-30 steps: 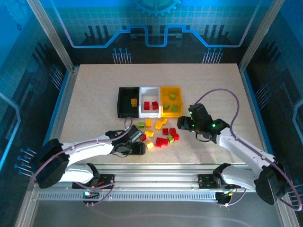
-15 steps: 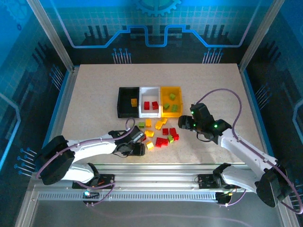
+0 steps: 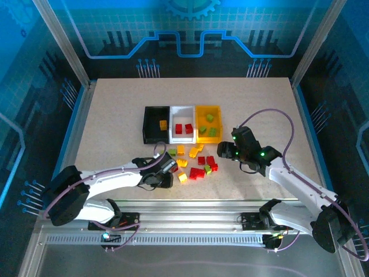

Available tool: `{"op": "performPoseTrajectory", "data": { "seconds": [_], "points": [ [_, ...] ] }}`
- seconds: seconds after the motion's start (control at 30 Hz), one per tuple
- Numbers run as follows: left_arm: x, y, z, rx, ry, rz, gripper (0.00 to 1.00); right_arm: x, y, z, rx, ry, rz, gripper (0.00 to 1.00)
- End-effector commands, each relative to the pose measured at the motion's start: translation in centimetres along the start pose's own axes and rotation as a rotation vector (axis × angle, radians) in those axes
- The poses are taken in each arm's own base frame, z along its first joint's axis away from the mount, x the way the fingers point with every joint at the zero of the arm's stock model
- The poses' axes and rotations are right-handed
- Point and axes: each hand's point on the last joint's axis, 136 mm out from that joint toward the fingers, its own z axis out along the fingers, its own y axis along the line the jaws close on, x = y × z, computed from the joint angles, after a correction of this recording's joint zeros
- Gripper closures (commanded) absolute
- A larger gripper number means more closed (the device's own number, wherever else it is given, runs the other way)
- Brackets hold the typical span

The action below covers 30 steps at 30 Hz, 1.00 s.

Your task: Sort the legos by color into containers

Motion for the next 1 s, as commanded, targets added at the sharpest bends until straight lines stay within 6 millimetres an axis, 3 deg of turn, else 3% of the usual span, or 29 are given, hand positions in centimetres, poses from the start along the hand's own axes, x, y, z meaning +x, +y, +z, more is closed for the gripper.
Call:
{"op": "performPoseTrajectory", "data": {
  "seconds": [0.0, 0.1, 0.23, 0.4, 0.5, 0.7, 0.83, 0.97],
  "points": [
    [-4.1, -2.3, -4.4, 0.051, -0.141, 0.034, 0.66, -0.2, -0.6, -0.4, 0.01, -0.019, 0.016, 0.27],
    [-7.8, -4.8, -6.6, 0.1, -0.219, 0.056, 0.66, -0.2, -0.6, -0.4, 0.01, -0.019, 0.019, 0.27],
    [-13.7, -9.0, -7.5, 0.167, -0.301, 0.064, 0.67, 0.1, -0.9, 0.0, 0.022, -0.009, 0.024, 0.28],
    [-21.2, -13.0, -5.6, 0.174, -0.343, 0.066, 0.68, 0.8, -1.5, 0.3, 0.039, 0.015, 0.031, 0.27],
    [-24.3, -14.1, -3.6, 0.16, -0.346, 0.056, 0.68, 1.0, -1.7, 0.1, 0.041, 0.016, 0.034, 0.27],
    [-27.4, -15.9, -0.1, 0.153, -0.328, 0.047, 0.67, 1.2, -2.0, -0.4, 0.044, 0.016, 0.032, 0.27],
    [-28.4, -16.9, 0.8, 0.16, -0.32, 0.039, 0.63, 1.4, -2.1, -0.5, 0.043, 0.023, 0.03, 0.27],
    [-28.7, -17.5, 0.9, 0.172, -0.311, 0.032, 0.46, 1.6, -2.0, -0.4, 0.037, 0.032, 0.028, 0.27]
  ]
}}
